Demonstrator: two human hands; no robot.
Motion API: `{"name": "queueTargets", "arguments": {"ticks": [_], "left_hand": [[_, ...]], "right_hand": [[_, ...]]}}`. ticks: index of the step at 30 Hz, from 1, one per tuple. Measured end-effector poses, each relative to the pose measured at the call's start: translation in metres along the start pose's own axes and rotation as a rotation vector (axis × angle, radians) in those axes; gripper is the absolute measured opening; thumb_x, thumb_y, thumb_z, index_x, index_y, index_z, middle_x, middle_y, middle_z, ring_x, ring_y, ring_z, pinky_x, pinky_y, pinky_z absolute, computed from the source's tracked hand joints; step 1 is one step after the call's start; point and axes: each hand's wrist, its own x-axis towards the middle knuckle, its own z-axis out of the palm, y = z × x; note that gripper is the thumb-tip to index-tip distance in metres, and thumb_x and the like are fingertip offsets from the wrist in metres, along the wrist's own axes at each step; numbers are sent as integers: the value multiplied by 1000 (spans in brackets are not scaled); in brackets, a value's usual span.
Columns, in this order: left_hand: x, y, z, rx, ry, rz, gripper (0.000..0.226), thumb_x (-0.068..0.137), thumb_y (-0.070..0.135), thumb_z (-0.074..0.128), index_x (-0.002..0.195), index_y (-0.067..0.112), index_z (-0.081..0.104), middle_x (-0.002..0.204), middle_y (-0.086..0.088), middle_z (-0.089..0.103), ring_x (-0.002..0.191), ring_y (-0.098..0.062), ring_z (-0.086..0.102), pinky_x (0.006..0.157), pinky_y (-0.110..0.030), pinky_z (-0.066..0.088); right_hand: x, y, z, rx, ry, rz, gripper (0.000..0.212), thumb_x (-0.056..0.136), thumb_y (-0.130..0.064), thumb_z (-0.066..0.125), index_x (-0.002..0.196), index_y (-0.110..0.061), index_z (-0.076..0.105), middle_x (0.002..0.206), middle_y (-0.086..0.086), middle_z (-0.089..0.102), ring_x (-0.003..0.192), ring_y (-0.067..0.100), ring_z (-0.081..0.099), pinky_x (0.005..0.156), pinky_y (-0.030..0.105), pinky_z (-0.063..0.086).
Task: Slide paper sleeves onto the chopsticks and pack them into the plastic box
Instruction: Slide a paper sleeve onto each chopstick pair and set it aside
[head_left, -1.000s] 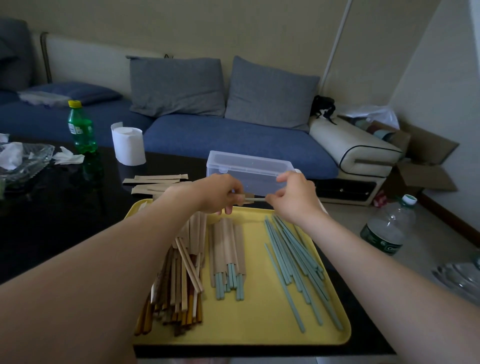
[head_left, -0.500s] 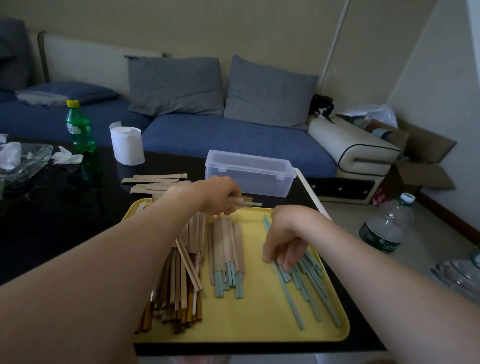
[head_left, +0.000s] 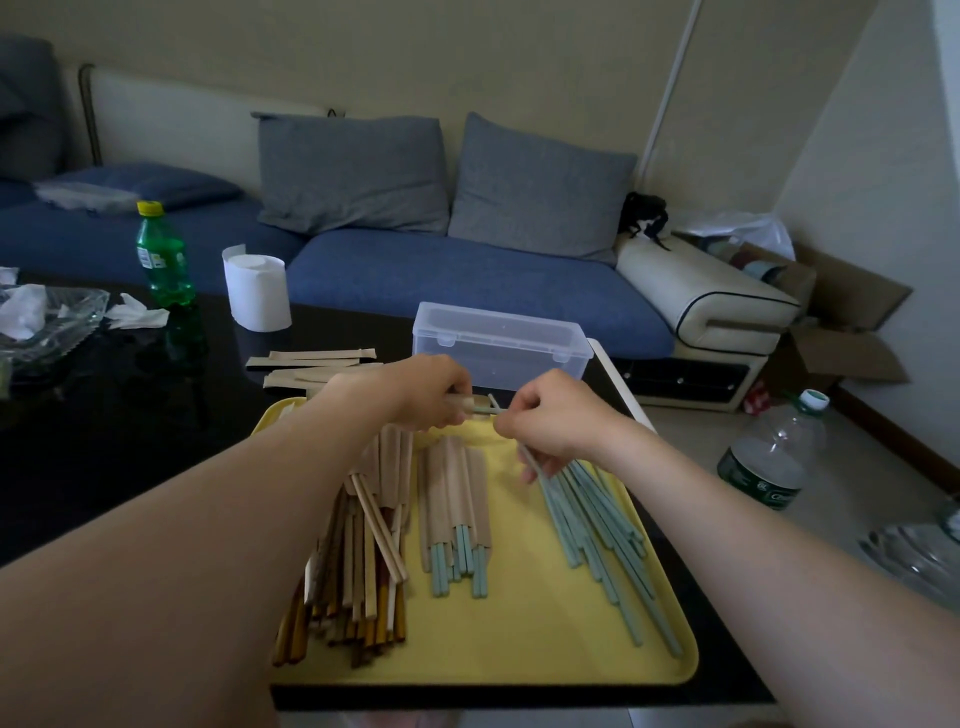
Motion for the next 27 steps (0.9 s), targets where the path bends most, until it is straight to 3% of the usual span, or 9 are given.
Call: {"name": "queueTargets", "arguments": {"ticks": [4, 8, 13, 17, 20, 24, 27], "left_hand": [[0, -1, 0, -4, -12, 10, 4, 101, 23, 66, 104, 25, 65, 97, 2, 67, 88, -13, 64, 76, -27, 49], [0, -3, 1, 3, -30, 31, 5, 101, 24, 67, 101, 29, 65, 95, 4, 67, 88, -13, 65, 75, -25, 48], [2, -6, 1, -13, -28, 37, 5, 103, 27, 64, 99, 30, 65, 91, 4, 70, 86, -14, 69, 77, -26, 53], [2, -5, -4, -27, -40, 44, 7, 103, 26, 64, 100, 31, 66, 89, 5, 72, 83, -16, 72, 76, -27, 57], [0, 0, -4, -34, -34, 68, 6, 102, 24, 65, 105, 24, 69, 90, 5, 74, 82, -13, 73, 80, -27, 58], [-2, 3, -5, -58, -32, 101, 4, 101, 23, 67, 101, 24, 70, 90, 6, 76, 80, -9, 75, 86, -28, 58], [-3, 3, -6, -69, -38, 100, 8, 102, 23, 65, 96, 27, 66, 92, 5, 76, 80, -9, 75, 83, -26, 56]], "right_hand": [[0, 6, 2, -123, 58, -70, 18, 102, -24, 66, 97, -9, 76, 82, 2, 74, 63, 20, 80, 76, 42, 69], [6, 13, 0, -162, 120, -119, 19, 101, -19, 64, 93, -14, 81, 77, -14, 68, 63, 15, 79, 76, 38, 69], [12, 19, -2, -222, 189, -224, 18, 102, -21, 69, 109, -27, 85, 94, -18, 75, 89, 2, 71, 88, 36, 63], [13, 20, -6, -227, 200, -276, 21, 103, -19, 70, 116, -29, 83, 93, -15, 75, 86, 2, 68, 81, 29, 57], [11, 18, -4, -231, 196, -316, 35, 102, -4, 61, 125, -21, 80, 93, -13, 72, 83, 2, 64, 73, 17, 49], [12, 15, 3, -195, 286, -375, 37, 100, -3, 67, 134, -19, 75, 115, -1, 77, 107, 10, 70, 99, 32, 59], [15, 13, 6, -152, 358, -340, 39, 102, -12, 69, 140, -22, 69, 118, 0, 78, 114, 16, 70, 106, 41, 56]]}}
